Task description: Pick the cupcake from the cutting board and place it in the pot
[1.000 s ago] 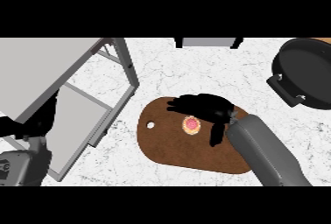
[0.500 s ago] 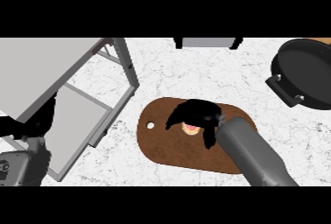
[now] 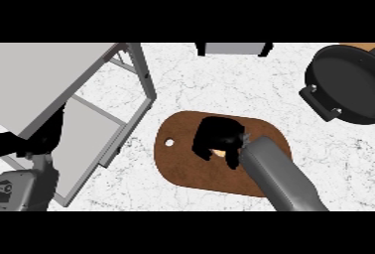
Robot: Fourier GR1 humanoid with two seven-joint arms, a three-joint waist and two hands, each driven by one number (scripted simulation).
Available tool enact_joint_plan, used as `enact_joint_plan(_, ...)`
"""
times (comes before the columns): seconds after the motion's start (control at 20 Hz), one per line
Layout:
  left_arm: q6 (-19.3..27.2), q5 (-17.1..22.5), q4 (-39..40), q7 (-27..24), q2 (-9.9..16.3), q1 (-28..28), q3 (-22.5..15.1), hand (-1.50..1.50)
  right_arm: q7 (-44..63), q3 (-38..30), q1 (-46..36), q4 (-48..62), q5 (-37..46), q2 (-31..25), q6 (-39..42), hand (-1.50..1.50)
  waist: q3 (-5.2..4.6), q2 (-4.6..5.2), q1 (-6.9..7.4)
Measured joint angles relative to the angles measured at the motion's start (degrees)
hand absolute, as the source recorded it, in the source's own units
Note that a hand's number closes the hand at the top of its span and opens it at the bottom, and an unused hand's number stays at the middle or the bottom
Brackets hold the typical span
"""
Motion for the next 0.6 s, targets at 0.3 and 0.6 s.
enact_joint_plan(0.3,0.77,-0.42,-2.45,1.81,-0.43,1.63,0.03,0.0,2.08,-3.2,2.24,-5.17,0.33,-0.75,-2.92,1.5,0.12,0.23,-0.26)
enact_joint_plan(0.6,0.02,-0.18,-2.5,0.77,-0.11,1.77,0.67,0.0,17.6,-13.72,-0.04,-5.98,-0.93,1.09,-4.98,1.5,0.52,0.81,-0.41)
